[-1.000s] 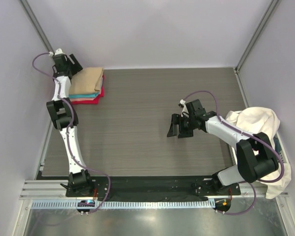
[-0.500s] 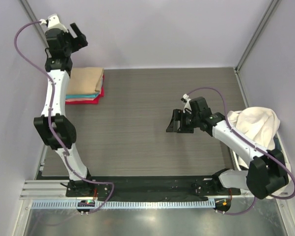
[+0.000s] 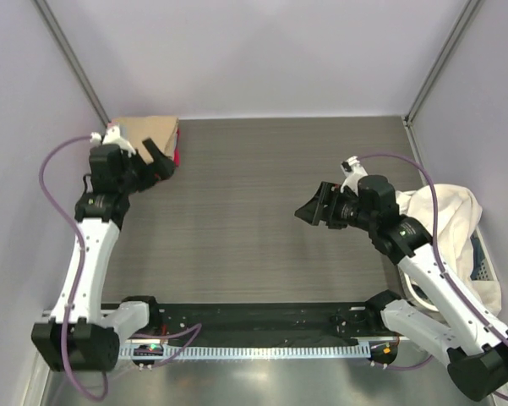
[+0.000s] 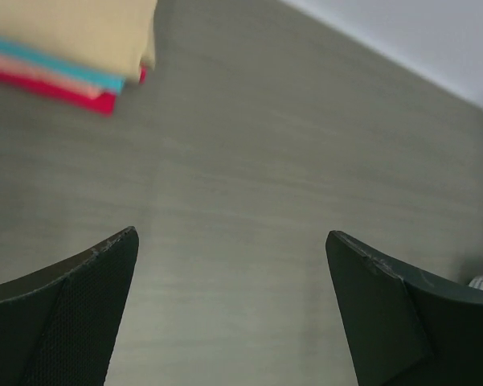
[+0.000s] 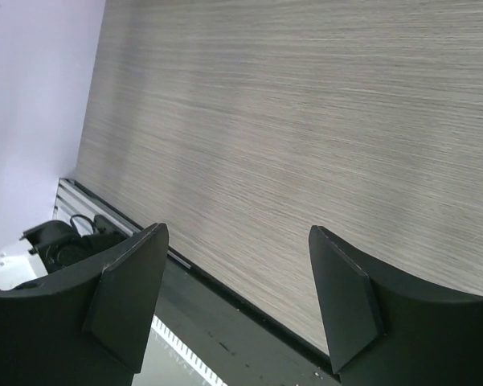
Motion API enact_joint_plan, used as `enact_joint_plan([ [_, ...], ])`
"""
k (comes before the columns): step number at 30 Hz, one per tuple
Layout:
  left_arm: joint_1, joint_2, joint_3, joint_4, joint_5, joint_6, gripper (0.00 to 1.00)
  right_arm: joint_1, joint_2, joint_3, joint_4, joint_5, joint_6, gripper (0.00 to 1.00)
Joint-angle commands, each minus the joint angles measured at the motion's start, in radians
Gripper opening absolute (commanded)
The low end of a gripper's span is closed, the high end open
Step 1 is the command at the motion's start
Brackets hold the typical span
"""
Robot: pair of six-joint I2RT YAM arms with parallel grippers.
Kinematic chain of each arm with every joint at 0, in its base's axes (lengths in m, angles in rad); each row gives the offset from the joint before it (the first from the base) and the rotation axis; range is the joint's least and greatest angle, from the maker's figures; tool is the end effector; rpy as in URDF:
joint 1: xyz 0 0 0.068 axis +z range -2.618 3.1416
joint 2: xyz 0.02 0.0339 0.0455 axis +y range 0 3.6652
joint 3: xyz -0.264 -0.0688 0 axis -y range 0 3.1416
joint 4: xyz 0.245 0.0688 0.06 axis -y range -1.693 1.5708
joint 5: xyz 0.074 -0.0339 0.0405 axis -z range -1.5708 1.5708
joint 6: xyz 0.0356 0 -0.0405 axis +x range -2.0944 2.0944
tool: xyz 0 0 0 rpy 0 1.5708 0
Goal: Fold and stack the t-shirts
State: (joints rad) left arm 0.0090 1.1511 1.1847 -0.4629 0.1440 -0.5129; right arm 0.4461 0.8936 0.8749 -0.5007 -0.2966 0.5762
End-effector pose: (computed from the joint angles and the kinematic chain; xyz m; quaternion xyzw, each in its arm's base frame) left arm 0.2546 -0.0028 0.3773 -0.1790 0.8209 -0.1930 0.5068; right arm 0.1709 0.0933 0.3210 -0.0184 0.8585 0.3543 0.3704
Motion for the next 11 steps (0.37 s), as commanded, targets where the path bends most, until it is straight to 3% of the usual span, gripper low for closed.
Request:
enact_joint_plan([
  [1, 0.0, -0.172, -0.161, -0.062, 0.025, 0.029, 1.0, 0.005, -0.036, -0.03, 0.017, 0.048, 0.06, 0.77],
  [6, 0.0, -0.369, -0.337, -0.117, -0.017, 0.088, 1.0, 0.005, -0.028, -0.04, 0.017, 0.102, 0.086, 0.76],
  [11, 0.0, -0.494, -0.395, -0.158, -0.04, 0.105, 1.0, 0.012, 0.019, -0.05, 0.019, 0.141, 0.103, 0.75],
])
